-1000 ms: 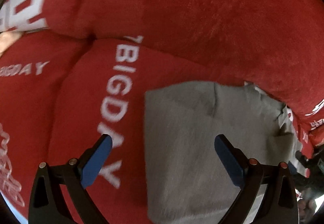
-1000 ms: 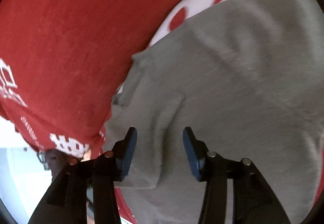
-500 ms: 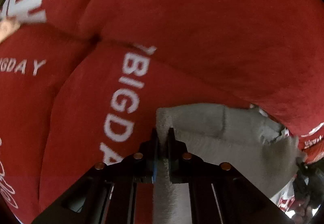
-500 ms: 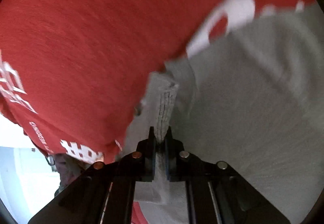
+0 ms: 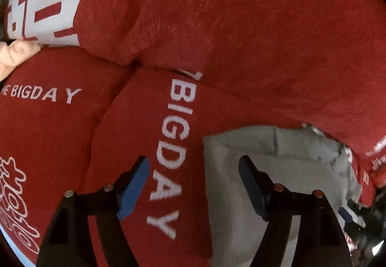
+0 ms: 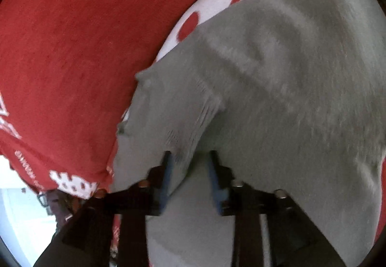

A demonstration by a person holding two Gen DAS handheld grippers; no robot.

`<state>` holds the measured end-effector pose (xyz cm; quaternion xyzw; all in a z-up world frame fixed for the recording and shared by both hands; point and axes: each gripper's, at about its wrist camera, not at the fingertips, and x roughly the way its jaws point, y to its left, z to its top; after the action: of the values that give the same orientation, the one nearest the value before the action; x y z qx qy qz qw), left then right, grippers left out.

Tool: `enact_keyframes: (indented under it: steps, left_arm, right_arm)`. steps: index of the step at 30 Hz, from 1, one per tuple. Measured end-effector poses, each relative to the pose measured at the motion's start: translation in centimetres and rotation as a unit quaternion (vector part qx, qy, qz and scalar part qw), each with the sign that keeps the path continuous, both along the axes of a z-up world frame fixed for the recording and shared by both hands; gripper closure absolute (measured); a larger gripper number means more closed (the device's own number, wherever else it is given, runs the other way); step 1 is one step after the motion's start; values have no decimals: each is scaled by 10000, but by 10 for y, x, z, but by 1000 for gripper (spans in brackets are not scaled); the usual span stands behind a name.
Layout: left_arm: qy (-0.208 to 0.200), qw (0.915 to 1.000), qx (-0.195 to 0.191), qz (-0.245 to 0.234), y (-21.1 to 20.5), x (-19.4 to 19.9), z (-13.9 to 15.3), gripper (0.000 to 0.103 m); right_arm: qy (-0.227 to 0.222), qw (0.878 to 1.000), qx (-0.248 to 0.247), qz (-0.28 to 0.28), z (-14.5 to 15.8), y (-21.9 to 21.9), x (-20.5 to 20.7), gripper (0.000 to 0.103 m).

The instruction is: Fold small clothes

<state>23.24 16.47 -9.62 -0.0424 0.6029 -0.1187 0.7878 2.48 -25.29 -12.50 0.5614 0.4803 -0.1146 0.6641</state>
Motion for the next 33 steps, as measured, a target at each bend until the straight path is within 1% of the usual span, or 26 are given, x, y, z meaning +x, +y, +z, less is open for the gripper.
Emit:
enact_keyframes:
  steps: [2, 3, 5, 6, 7, 8, 11, 13, 14, 16, 17, 19, 21, 23, 24, 25, 26, 27, 28, 29, 30, 31, 32, 33]
  left_arm:
    - [49, 9999, 20, -164, 1, -14, 7, 27]
    - [104, 9996, 2, -260, 2, -24, 9, 27]
    - [314, 9989, -121, -339, 13, -46, 8, 27]
    - [397, 9986, -156, -307, 17, -54, 6, 27]
    - [438, 9987, -149, -231, 14, -56, 5, 27]
    - [460, 9987, -146, -155, 20, -56, 5, 27]
    - [505, 9986, -126, 129, 31, -70, 2, 27]
    - [540, 9983, -101, 208, 41, -72, 4, 27]
    - [534, 9983, -95, 215, 46, -72, 6, 27]
    - [509, 9985, -26, 210, 56, -73, 9, 27]
    - [491, 9986, 3, 211, 59, -75, 10, 27]
    - [468, 9986, 6, 232, 68, -77, 12, 27]
    - [513, 9984, 70, 215, 74, -79, 8, 27]
    - [562, 9980, 199, 192, 74, -81, 2, 27]
    - [583, 9979, 214, 186, 73, -84, 0, 27]
    - [583, 9980, 185, 174, 71, -84, 0, 27]
    - [568, 9982, 142, 141, 69, -86, 0, 27]
    - [534, 9985, 132, 78, 64, -86, 1, 27]
    - [497, 9987, 139, 7, 59, -87, 1, 27]
    - [458, 9989, 126, -64, 53, -87, 2, 27]
    - [421, 9990, 88, -128, 47, -86, 2, 27]
    - [411, 9990, 54, -155, 42, -86, 2, 27]
    - [405, 9990, 29, -166, 39, -86, 3, 27]
    - [380, 9992, 6, -157, 34, -85, 3, 27]
  right_arm:
    - [-157, 9989, 372, 245, 2, 14, 3, 61]
    - [-181, 9980, 481, 355, 2, 21, 4, 61]
    - [-299, 9932, 897, 675, -1, 53, 14, 61]
    - [-332, 9905, 1080, 784, -4, 67, 17, 61]
    - [-360, 9871, 1277, 900, -8, 87, 23, 61]
    - [-368, 9834, 1460, 1010, -14, 105, 29, 61]
    - [-347, 9708, 2039, 1211, -38, 167, 47, 61]
    - [-331, 9670, 2187, 1265, -49, 191, 52, 61]
    - [-391, 9663, 2233, 1223, -54, 204, 58, 61]
    - [-512, 9659, 2289, 1100, -59, 218, 71, 78]
    - [-541, 9652, 2336, 1042, -60, 222, 74, 96]
    - [-690, 9630, 2441, 912, -57, 231, 81, 96]
    - [-705, 9646, 2355, 951, -51, 239, 83, 96]
    - [-500, 9677, 2234, 1060, -56, 251, 80, 96]
    - [-323, 9709, 2094, 1114, -59, 255, 77, 95]
    - [-259, 9725, 2024, 1126, -59, 254, 72, 95]
    - [-263, 9727, 2012, 1122, -57, 250, 66, 93]
    - [-201, 9737, 1878, 1276, -49, 245, 61, 85]
    - [-152, 9739, 1747, 1439, -42, 237, 57, 80]
    - [-169, 9745, 1607, 1557, -32, 226, 53, 78]
    - [-258, 9784, 1367, 1527, -20, 206, 43, 75]
    - [-284, 9829, 1126, 1430, -11, 184, 31, 71]
    - [-220, 9886, 808, 1253, -2, 161, 20, 63]
    - [-83, 9943, 471, 951, 6, 133, 5, 58]
